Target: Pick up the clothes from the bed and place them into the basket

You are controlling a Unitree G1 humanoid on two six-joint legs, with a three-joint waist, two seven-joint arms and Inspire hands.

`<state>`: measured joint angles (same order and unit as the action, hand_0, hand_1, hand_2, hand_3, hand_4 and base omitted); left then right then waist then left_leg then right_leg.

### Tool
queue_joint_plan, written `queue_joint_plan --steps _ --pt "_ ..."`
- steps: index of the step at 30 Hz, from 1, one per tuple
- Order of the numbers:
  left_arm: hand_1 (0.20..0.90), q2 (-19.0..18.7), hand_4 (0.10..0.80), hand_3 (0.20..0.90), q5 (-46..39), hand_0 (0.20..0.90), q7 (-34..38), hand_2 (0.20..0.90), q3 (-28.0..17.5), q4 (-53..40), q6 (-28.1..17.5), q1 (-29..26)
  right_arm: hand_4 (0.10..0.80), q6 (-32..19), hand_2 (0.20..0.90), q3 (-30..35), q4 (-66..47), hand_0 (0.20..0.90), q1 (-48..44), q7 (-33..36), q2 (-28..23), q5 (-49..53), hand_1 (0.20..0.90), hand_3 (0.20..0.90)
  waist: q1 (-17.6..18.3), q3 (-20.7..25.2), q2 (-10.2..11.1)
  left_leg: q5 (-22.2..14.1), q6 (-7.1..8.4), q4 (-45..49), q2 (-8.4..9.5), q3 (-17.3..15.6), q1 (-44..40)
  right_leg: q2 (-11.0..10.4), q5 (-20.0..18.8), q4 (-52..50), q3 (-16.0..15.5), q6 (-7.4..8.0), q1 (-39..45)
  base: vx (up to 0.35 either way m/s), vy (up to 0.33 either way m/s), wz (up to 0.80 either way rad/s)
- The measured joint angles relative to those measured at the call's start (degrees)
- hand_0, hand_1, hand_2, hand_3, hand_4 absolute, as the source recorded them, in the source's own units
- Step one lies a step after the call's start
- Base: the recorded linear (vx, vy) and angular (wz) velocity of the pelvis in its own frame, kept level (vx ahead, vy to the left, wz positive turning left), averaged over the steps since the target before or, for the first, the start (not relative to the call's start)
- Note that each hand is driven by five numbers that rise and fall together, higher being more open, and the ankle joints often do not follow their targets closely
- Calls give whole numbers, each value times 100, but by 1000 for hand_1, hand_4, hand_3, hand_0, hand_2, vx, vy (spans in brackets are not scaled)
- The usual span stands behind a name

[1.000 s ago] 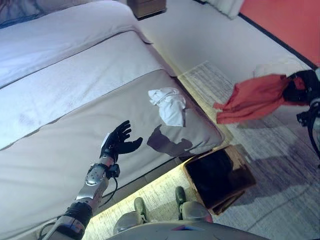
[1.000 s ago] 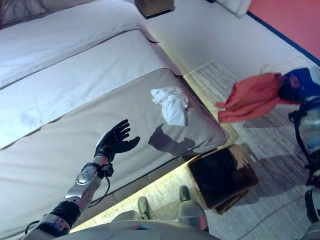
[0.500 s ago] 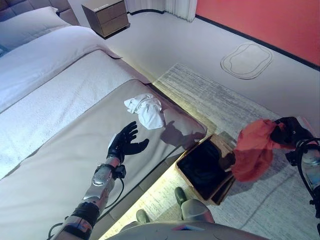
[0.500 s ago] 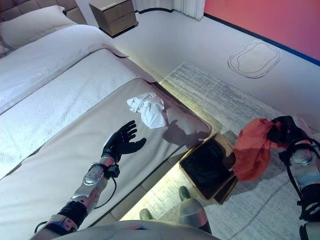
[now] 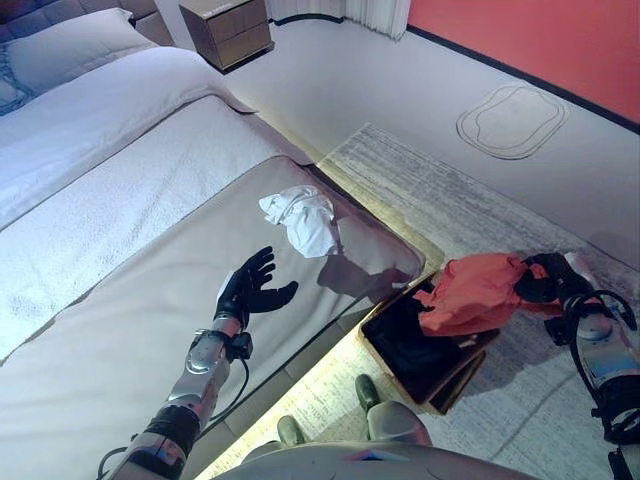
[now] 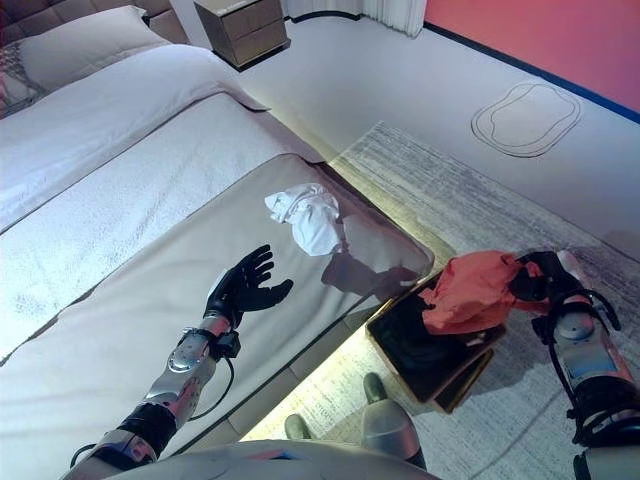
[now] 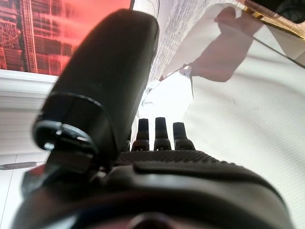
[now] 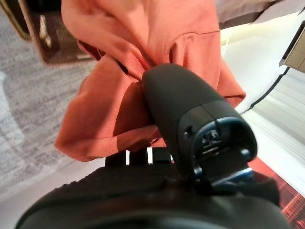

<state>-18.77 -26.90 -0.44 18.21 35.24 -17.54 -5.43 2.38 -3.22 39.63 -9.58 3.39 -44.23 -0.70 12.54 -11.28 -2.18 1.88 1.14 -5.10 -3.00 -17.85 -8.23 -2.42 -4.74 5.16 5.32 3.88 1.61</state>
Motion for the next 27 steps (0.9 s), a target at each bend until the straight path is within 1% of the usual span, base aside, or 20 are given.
queue_joint_plan --steps 1,2,3,4,11,24,27 --pt "900 0 800 900 0 900 0 900 0 0 0 0 100 0 300 -9 23 300 -1 -1 75 -3 300 200 0 0 0 0 0 0 0 6 0 -1 0 0 -8 0 3 5 -8 3" --pt "900 0 800 900 0 900 -1 900 0 0 0 0 119 0 316 -47 56 316 -2 -2 124 -24 316 219 -6 0 0 0 0 0 0 9 0 -2 0 0 -13 0 5 5 -11 3" --pt "900 0 800 900 1 900 -1 900 0 0 0 0 520 1 660 -103 95 660 -1 -2 163 -48 660 620 -9 0 0 0 0 0 -1 15 0 -2 0 0 -20 0 8 0 0 0" --pt "900 0 800 900 1 900 -1 900 0 0 0 0 800 1 900 -209 118 900 -1 -5 175 -51 900 900 -9 0 -1 0 0 0 0 20 0 -4 0 0 -26 0 10 0 0 0" --pt "900 0 800 900 4 900 7 900 3 0 0 0 800 10 900 -295 533 900 7 -10 451 -133 900 900 -23 2 -7 18 6 -5 -1 75 -2 -18 1 2 -102 1 46 -2 -6 5" --pt "900 3 800 900 4 900 11 900 7 0 0 0 800 11 900 -335 529 900 27 23 470 -296 900 900 -104 13 -27 31 18 -19 -5 120 0 -18 1 3 -124 1 62 0 0 0" --pt "900 7 800 900 4 900 40 900 8 0 0 0 800 12 900 -337 466 900 43 54 470 -394 900 900 -146 13 -27 39 14 -20 -6 178 10 -24 1 3 -162 1 77 5 -6 8"
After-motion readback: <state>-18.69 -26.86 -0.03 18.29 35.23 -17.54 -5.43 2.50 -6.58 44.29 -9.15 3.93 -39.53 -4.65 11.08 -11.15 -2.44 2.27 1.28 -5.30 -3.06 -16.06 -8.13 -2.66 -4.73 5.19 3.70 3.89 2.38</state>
